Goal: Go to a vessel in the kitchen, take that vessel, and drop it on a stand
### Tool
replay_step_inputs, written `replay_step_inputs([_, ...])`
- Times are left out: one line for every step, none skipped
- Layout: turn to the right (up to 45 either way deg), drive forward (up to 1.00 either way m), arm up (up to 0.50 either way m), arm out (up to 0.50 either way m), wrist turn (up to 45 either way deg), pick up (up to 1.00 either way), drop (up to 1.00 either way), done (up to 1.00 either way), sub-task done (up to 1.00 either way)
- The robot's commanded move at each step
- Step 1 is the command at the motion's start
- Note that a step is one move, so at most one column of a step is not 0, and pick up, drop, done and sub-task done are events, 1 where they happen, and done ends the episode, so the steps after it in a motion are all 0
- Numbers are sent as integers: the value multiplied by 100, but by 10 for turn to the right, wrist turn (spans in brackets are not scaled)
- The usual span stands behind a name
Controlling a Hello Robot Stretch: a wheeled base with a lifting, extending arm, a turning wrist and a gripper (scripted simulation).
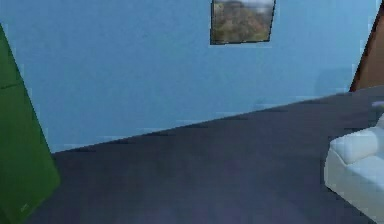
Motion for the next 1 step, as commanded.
replay_step_inputs([90,0,0,0,0,0,0,0,0])
